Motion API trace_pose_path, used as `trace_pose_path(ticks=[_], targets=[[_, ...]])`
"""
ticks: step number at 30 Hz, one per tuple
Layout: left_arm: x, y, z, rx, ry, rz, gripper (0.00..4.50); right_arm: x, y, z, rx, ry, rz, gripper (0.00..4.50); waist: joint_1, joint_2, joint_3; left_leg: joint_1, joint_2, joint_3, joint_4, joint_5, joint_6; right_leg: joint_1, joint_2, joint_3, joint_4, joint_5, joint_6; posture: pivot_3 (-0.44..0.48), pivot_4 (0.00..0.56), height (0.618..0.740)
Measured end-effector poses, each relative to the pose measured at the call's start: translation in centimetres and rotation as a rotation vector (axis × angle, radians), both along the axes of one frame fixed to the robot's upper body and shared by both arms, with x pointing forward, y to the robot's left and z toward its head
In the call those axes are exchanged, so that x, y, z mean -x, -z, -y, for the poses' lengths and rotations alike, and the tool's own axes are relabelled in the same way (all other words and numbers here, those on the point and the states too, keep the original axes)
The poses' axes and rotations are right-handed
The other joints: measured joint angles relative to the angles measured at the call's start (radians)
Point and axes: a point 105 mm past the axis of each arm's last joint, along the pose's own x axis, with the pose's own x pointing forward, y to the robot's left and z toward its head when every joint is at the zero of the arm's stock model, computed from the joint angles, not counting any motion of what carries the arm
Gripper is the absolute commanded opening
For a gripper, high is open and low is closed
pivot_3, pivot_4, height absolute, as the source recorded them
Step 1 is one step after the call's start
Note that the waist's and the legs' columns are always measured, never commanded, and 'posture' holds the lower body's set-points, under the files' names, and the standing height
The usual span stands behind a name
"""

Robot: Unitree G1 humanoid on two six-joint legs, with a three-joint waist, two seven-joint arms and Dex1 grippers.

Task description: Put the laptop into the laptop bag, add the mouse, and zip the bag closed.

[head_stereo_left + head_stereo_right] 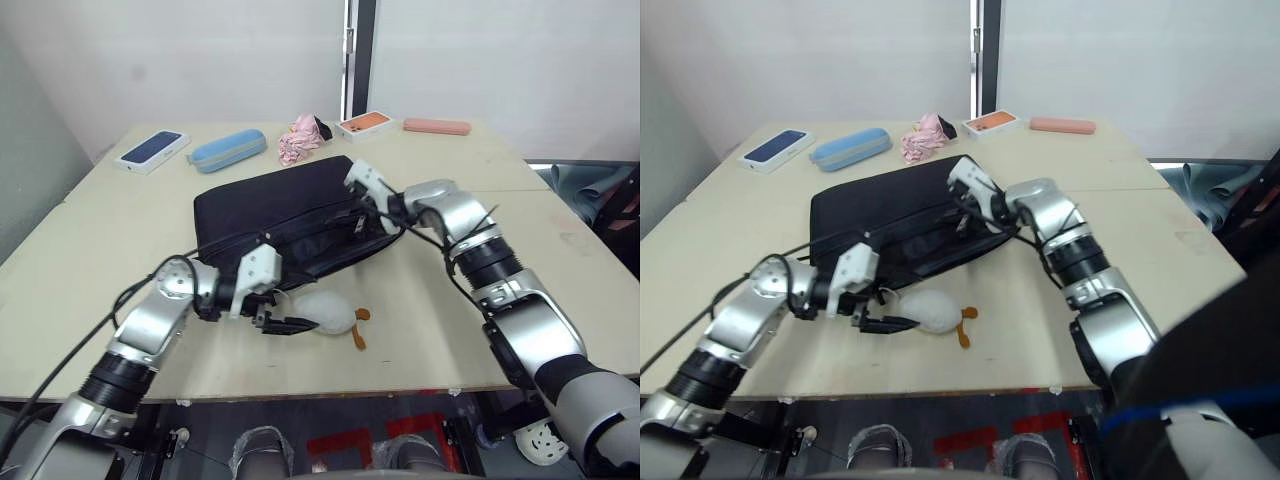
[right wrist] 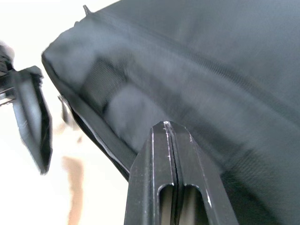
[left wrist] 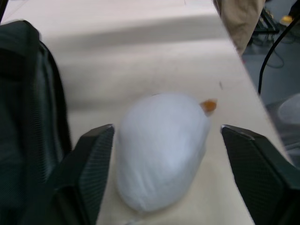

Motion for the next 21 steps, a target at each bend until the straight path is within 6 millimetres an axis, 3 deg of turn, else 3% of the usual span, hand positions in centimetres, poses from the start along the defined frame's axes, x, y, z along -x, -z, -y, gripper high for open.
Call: trace_pose_path(ticks=[4, 8, 11, 17, 20, 21], targets=[[0.0, -2.7, -3.0, 0.114, -0.109, -0.183, 3.65, 0.9, -2.3, 2.6, -0.091, 0.032, 0.026, 0.00, 0.005, 0.000, 0.000, 0.000, 0.000, 0.000, 0.000, 0.000, 0.000, -0.001, 0.000, 0.000, 0.000, 0.000, 0.000, 0.000, 0.150, 0.740], [0.6, -4.5, -6.6, 0.136, -0.217, -0.318, 3.71, 1.6, -3.0, 7.2, -0.123, 0.137, 0.016, 1.11, 0.009, 0.000, 0.000, 0.000, 0.000, 0.001, -0.001, 0.000, 0.000, 0.000, 0.000, 0.001, -0.003, 0.000, 0.000, 0.000, 0.150, 0.740], [1.2, -3.9, -10.2, 0.139, -0.362, -0.503, 3.71, 2.8, -2.9, 12.1, -0.124, 0.244, -0.010, 2.26, 0.010, 0.000, 0.000, 0.000, 0.000, 0.001, -0.004, 0.000, 0.000, 0.000, 0.000, 0.001, -0.006, 0.000, 0.000, 0.000, 0.150, 0.740], [1.1, -2.8, -13.6, 0.239, -0.556, -0.737, 3.71, 1.7, -3.7, 15.9, -0.177, 0.431, -0.027, 4.32, -0.004, 0.000, 0.000, 0.002, 0.000, 0.002, -0.004, 0.000, 0.000, 0.001, 0.001, 0.002, -0.005, 0.000, 0.000, 0.000, 0.150, 0.740], [1.1, -1.4, -15.3, 0.252, -0.660, -0.809, 3.71, 0.1, -2.4, 16.9, -0.225, 0.529, -0.105, 4.49, -0.008, 0.001, 0.000, 0.003, -0.001, 0.002, -0.004, 0.000, 0.000, 0.001, 0.001, 0.002, -0.005, 0.000, 0.000, 0.000, 0.150, 0.740], [1.1, -0.9, -15.7, 0.251, -0.690, -0.821, 3.95, -0.4, -1.9, 17.0, -0.235, 0.556, -0.130, 4.50, -0.011, 0.001, 0.000, 0.001, -0.001, 0.001, -0.004, 0.000, 0.000, 0.000, 0.001, 0.002, -0.005, 0.000, 0.000, 0.000, 0.150, 0.740]])
